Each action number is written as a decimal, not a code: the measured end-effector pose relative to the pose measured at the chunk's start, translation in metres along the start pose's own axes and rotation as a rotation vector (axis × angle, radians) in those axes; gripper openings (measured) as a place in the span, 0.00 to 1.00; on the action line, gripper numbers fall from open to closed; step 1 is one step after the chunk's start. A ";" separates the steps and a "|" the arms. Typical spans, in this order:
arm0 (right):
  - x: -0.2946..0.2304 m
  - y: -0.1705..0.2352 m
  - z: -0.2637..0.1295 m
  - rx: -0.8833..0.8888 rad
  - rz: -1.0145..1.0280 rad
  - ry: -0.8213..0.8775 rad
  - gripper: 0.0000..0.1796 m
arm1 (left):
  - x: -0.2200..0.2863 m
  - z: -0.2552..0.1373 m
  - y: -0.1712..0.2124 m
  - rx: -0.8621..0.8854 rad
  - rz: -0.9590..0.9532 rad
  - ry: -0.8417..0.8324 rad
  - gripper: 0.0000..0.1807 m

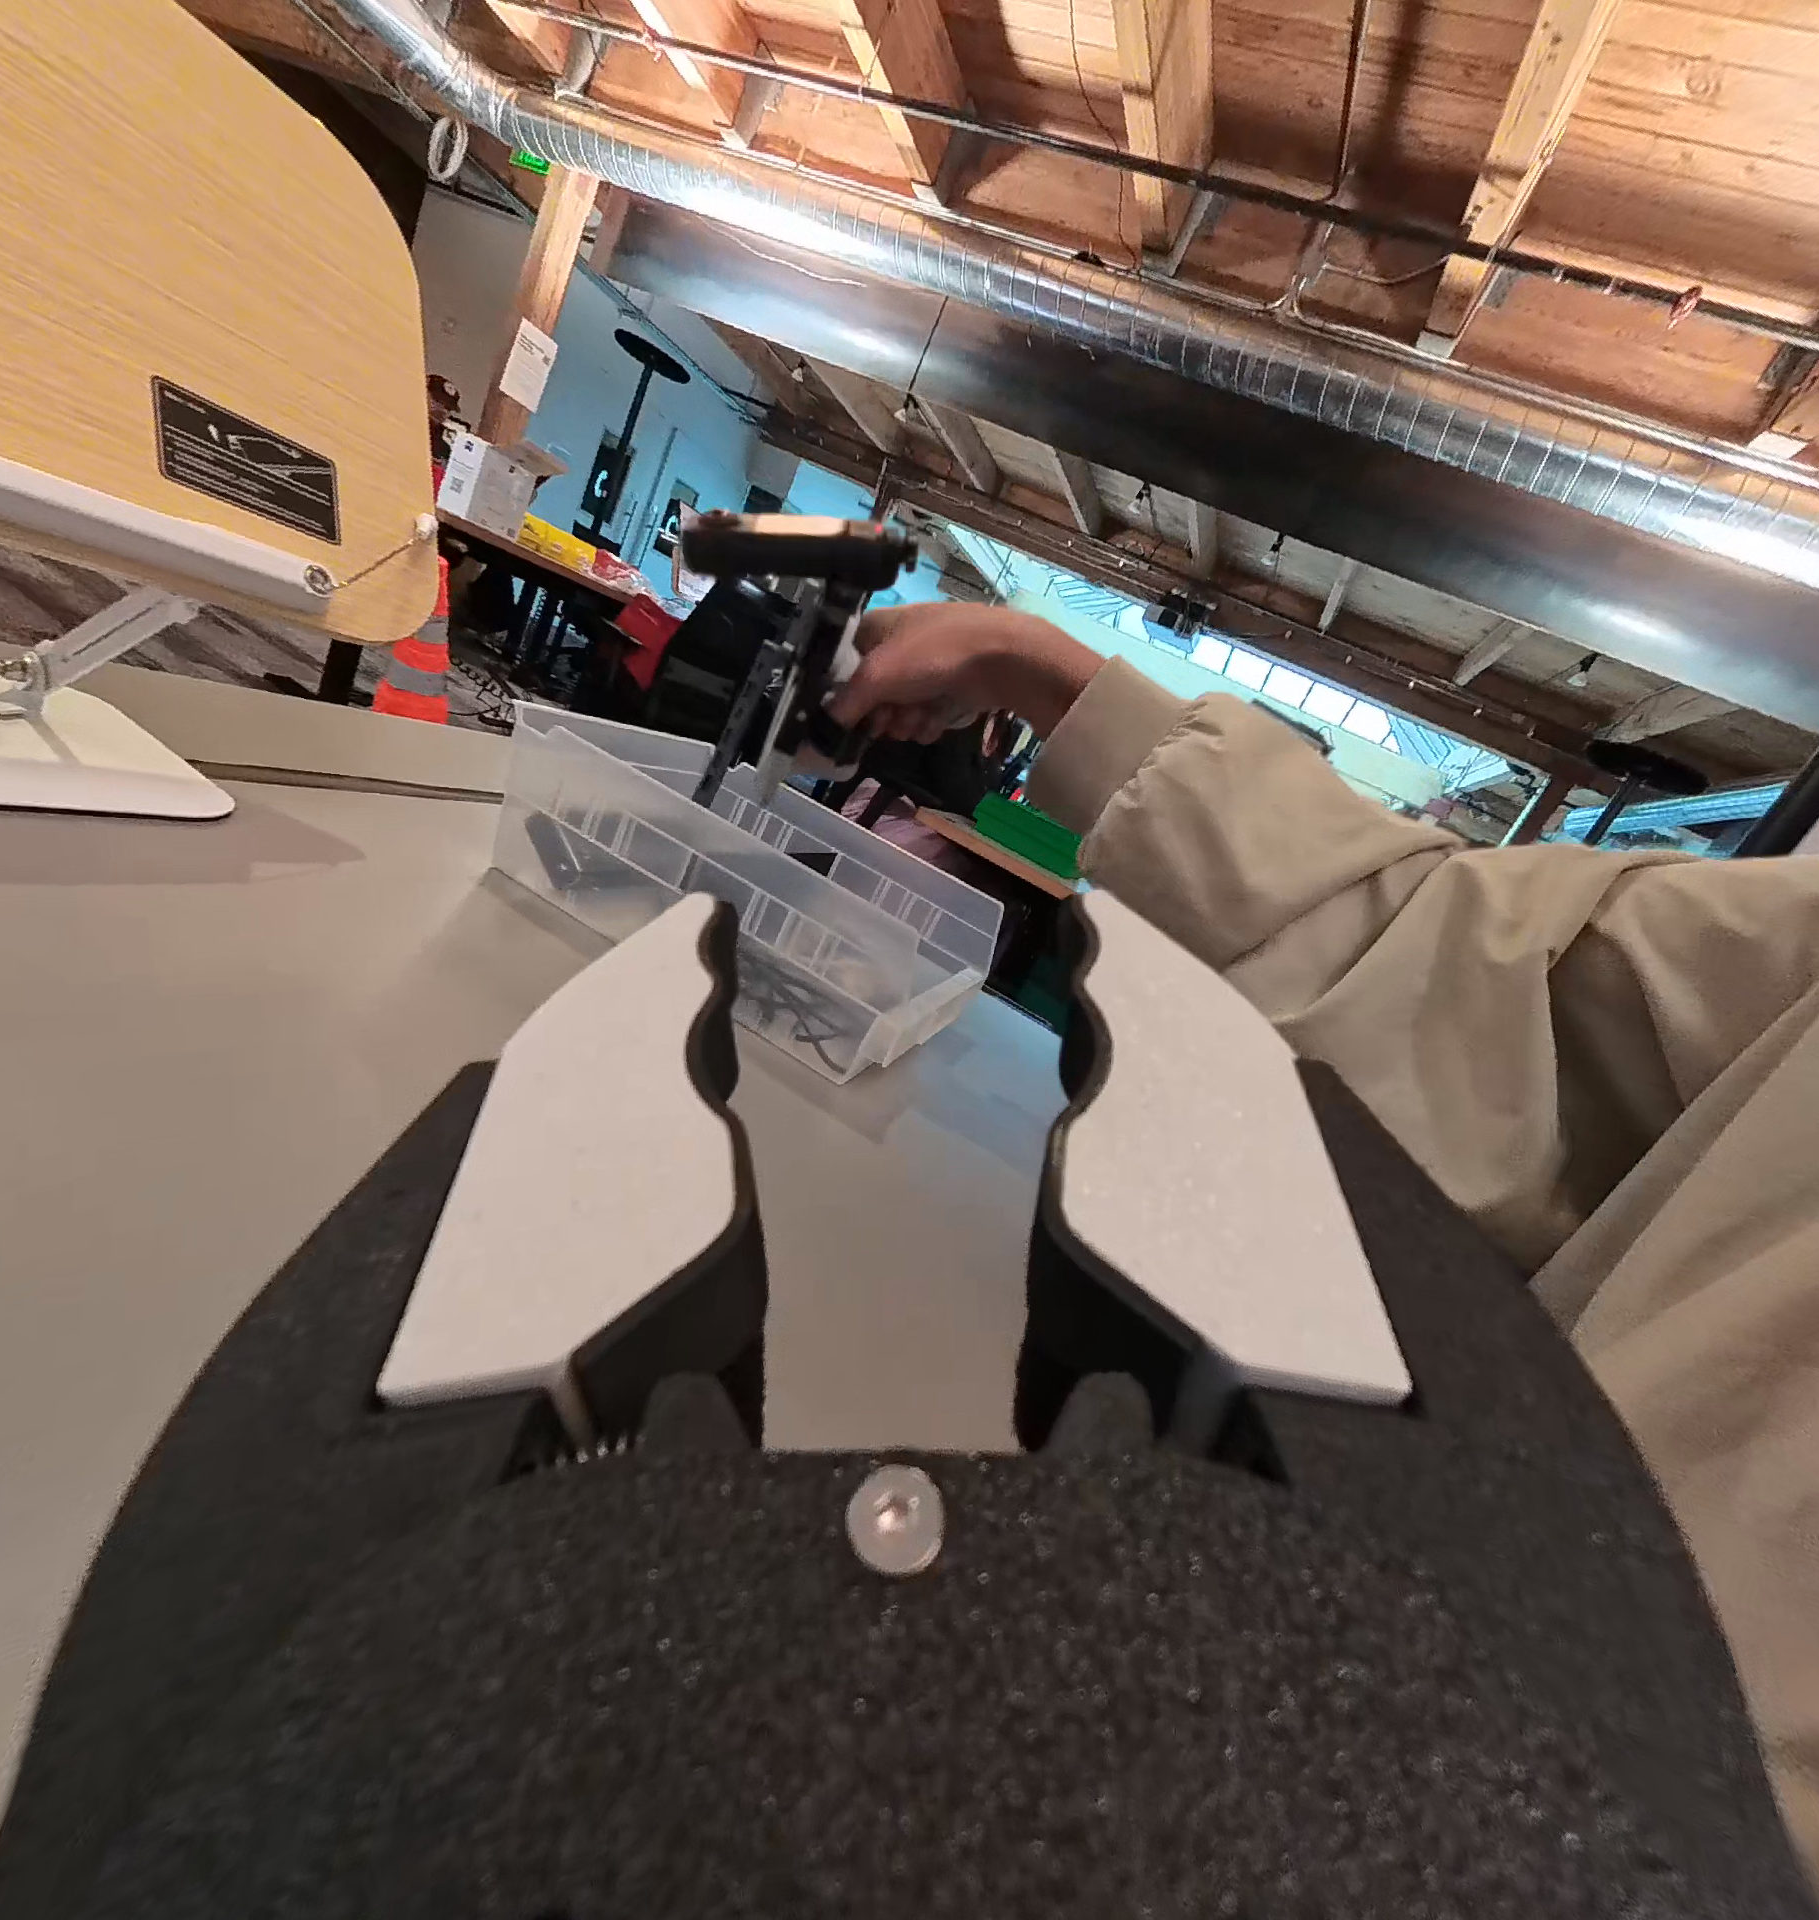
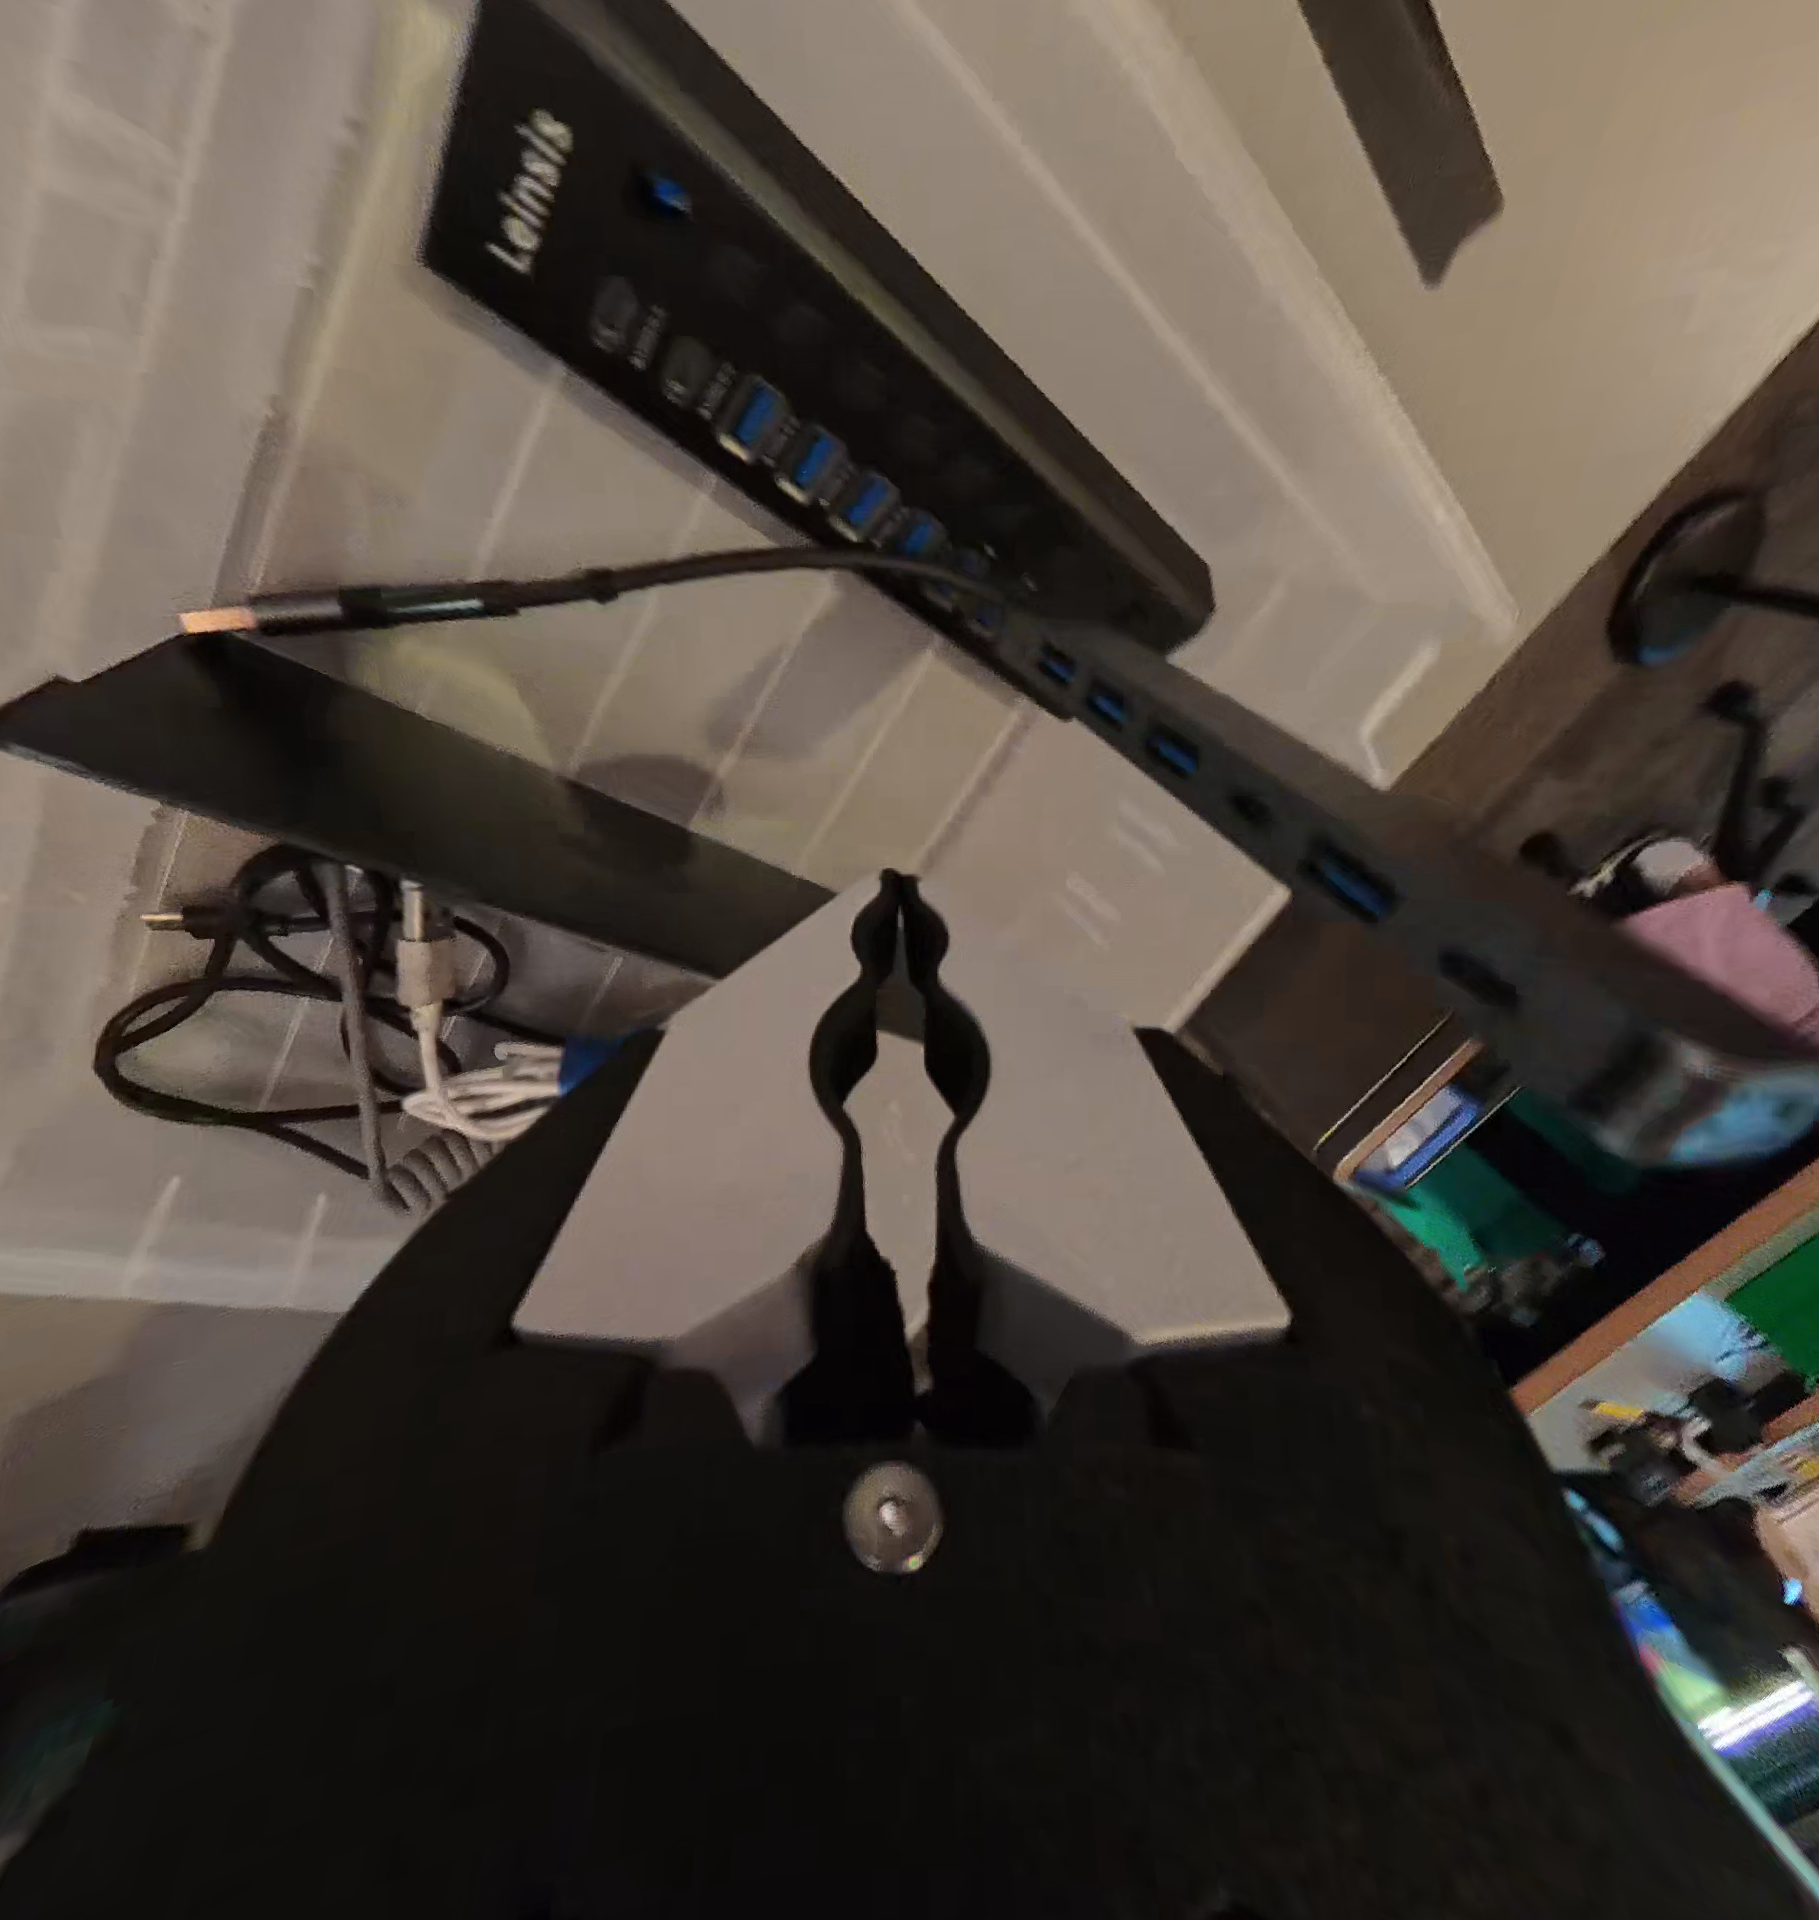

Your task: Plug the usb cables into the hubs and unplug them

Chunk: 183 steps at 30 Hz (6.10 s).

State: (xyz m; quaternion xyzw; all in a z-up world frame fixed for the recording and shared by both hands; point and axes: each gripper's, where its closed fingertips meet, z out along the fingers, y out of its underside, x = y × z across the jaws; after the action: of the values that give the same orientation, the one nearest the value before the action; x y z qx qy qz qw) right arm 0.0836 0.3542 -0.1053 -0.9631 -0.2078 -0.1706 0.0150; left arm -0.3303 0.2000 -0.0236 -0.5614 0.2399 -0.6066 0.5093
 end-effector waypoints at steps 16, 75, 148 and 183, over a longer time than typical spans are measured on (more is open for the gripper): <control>0.029 0.093 -0.052 0.535 0.474 -0.119 0.30 | 0.018 -0.034 -0.006 0.010 0.055 -0.064 0.33; -0.112 0.114 -0.054 1.240 0.758 -0.103 0.31 | -0.083 -0.210 -0.042 -0.168 0.362 -1.062 0.23; -0.195 0.119 -0.073 1.040 0.967 0.276 0.01 | -0.064 0.087 0.081 -0.489 0.466 -0.637 0.02; -0.430 0.014 -0.170 1.327 0.117 -0.307 0.16 | -0.185 -0.296 -0.088 -0.271 0.206 -1.226 0.38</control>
State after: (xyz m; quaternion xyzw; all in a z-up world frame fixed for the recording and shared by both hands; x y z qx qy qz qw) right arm -0.3335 0.1543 -0.0891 -0.7730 -0.2159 0.1325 0.5816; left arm -0.6621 0.3133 -0.1033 -0.8402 0.0320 -0.0871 0.5343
